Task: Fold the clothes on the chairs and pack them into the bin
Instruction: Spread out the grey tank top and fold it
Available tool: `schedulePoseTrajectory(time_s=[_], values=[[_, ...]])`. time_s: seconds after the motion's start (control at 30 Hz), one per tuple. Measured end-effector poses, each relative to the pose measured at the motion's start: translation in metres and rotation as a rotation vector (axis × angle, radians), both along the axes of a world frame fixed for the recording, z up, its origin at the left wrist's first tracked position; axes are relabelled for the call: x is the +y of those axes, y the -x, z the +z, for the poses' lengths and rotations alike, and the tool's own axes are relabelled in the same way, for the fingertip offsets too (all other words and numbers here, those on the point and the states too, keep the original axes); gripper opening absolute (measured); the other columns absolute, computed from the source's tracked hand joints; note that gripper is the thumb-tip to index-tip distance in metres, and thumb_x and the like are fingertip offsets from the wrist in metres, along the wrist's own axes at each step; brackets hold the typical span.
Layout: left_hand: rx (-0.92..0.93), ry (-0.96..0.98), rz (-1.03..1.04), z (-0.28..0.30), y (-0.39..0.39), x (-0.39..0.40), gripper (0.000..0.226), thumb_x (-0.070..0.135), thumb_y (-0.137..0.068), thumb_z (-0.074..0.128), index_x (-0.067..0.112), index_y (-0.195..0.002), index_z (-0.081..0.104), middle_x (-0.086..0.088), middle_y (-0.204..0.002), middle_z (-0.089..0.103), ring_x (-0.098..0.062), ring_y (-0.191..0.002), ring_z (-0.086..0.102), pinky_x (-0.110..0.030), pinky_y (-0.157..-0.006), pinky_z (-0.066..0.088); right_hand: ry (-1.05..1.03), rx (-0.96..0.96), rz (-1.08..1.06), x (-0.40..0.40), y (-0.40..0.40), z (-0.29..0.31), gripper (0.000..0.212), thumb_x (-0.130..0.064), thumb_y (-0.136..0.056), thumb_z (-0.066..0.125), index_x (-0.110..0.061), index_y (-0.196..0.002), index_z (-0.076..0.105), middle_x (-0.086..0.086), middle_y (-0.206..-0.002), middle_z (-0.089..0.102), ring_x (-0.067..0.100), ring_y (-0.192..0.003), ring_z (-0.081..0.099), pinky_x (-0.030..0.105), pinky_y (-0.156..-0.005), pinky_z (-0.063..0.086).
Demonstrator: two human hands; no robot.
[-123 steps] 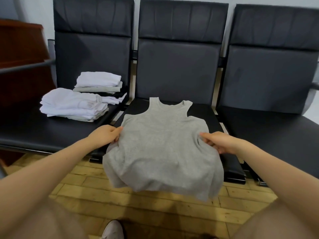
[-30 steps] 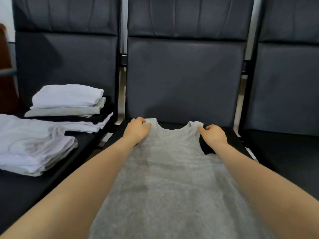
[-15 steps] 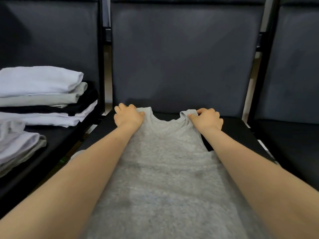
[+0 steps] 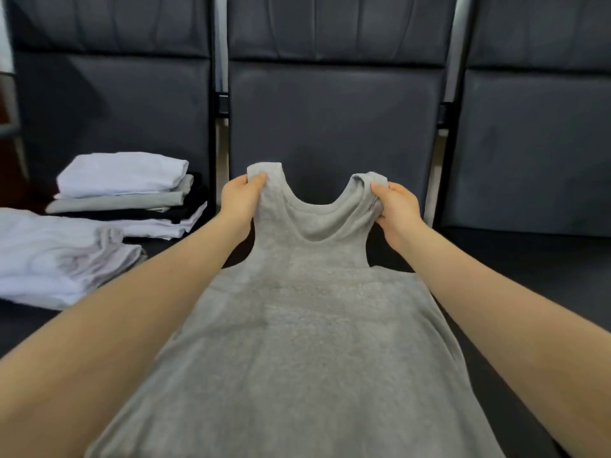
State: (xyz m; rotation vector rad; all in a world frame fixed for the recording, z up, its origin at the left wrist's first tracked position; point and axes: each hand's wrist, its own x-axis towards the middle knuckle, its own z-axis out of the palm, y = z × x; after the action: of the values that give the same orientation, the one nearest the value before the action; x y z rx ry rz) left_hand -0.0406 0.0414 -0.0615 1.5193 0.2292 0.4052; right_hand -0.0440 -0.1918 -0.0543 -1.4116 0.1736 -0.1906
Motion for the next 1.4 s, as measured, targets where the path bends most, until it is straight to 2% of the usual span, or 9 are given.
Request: schedulePoseTrajectory(time_s=[0.13, 0.27, 0.43, 0.7, 0.83, 0.97, 1.1, 1.27, 1.4], values=[[-0.047, 0.007, -0.101, 0.011, 0.057, 0.01, 0.013, 0.03, -0.093, 0.056, 0.017, -0.095, 0.055, -0.008, -0.097, 0.054, -0.02, -0.092, 0.052, -0.038, -0.088, 0.046, 0.032, -0.077, 0.097, -0.008, 0.062, 0.016, 0.008, -0.016, -0.094, 0.057, -0.018, -0.088, 0.062, 0.011, -0.111, 0.065, 0.026, -0.108, 0.062, 0.043, -0.098, 0.051], [-0.018, -0.088, -0.188, -0.006, 0.108, 0.011, 0.019, 0.032, -0.096, 0.053, 0.017, -0.093, 0.064, -0.005, -0.101, 0.062, -0.018, -0.097, 0.057, -0.036, -0.089, 0.047, 0.378, -0.174, 0.185, -0.02, 0.115, -0.008, 0.015, -0.01, -0.09, 0.057, -0.017, -0.102, 0.063, 0.004, -0.105, 0.065, 0.02, -0.097, 0.062, 0.034, -0.08, 0.052], [0.249, -0.658, -0.645, -0.036, 0.163, 0.03, 0.045, 0.05, -0.091, 0.05, 0.015, -0.07, 0.068, 0.0, -0.068, 0.063, -0.008, -0.063, 0.056, -0.021, -0.062, 0.044, 0.865, 0.099, 0.931, -0.038, 0.155, -0.034, 0.025, -0.011, -0.093, 0.048, -0.016, -0.084, 0.071, 0.0, -0.083, 0.066, 0.005, -0.074, 0.059, 0.013, -0.061, 0.045], [0.224, -0.835, -0.507, -0.057, 0.153, 0.047, 0.041, 0.04, -0.093, 0.056, 0.012, -0.067, 0.07, 0.003, -0.054, 0.061, -0.004, -0.049, 0.054, -0.022, -0.053, 0.046, 0.872, -0.002, 0.601, -0.032, 0.14, -0.049, 0.025, -0.013, -0.093, 0.051, -0.017, -0.075, 0.068, -0.005, -0.06, 0.066, 0.001, -0.053, 0.06, 0.011, -0.051, 0.045], [0.137, -0.891, -0.327, -0.059, 0.134, 0.046, 0.034, 0.042, -0.091, 0.054, 0.025, -0.066, 0.069, 0.005, -0.066, 0.068, -0.007, -0.061, 0.062, -0.028, -0.066, 0.052, 0.963, -0.077, 0.375, -0.028, 0.113, -0.059, 0.016, -0.022, -0.09, 0.057, -0.027, -0.079, 0.067, -0.006, -0.072, 0.068, 0.003, -0.064, 0.059, 0.009, -0.052, 0.044], [0.095, -1.124, -0.21, -0.059, 0.116, 0.032, 0.02, 0.042, -0.09, 0.053, 0.031, -0.102, 0.064, 0.006, -0.099, 0.064, -0.014, -0.099, 0.057, -0.037, -0.089, 0.048, 1.215, -0.164, 0.214, -0.021, 0.083, -0.064, 0.027, -0.037, -0.09, 0.06, -0.025, -0.114, 0.062, -0.004, -0.117, 0.057, 0.016, -0.119, 0.047, 0.03, -0.092, 0.043], [0.425, -1.305, -0.273, -0.07, 0.099, 0.023, 0.082, 0.059, -0.088, 0.05, 0.016, -0.151, 0.02, -0.01, -0.153, 0.025, -0.029, -0.142, 0.018, -0.047, -0.113, 0.024, 1.516, 0.072, 0.334, -0.024, 0.069, -0.068, 0.066, -0.056, -0.085, 0.058, -0.021, -0.14, 0.045, 0.005, -0.143, 0.038, 0.025, -0.142, 0.02, 0.045, -0.109, 0.029], [0.253, -1.35, -0.278, -0.071, 0.09, 0.029, 0.035, 0.052, -0.09, 0.053, 0.018, -0.098, 0.056, -0.003, -0.106, 0.055, -0.025, -0.102, 0.055, -0.036, -0.084, 0.041, 1.305, 0.0, 0.398, -0.042, 0.071, -0.076, 0.019, -0.044, -0.085, 0.065, -0.027, -0.081, 0.058, -0.001, -0.101, 0.059, 0.019, -0.106, 0.053, 0.034, -0.082, 0.046], [0.103, -1.166, -0.271, -0.063, 0.08, 0.039, 0.036, 0.046, -0.09, 0.058, 0.024, -0.07, 0.037, 0.005, -0.069, 0.046, -0.019, -0.07, 0.049, -0.032, -0.06, 0.033, 0.977, -0.058, 0.422, -0.053, 0.066, -0.065, 0.015, -0.034, -0.085, 0.071, -0.022, -0.089, 0.064, -0.003, -0.087, 0.064, 0.013, -0.081, 0.06, 0.025, -0.063, 0.043]])
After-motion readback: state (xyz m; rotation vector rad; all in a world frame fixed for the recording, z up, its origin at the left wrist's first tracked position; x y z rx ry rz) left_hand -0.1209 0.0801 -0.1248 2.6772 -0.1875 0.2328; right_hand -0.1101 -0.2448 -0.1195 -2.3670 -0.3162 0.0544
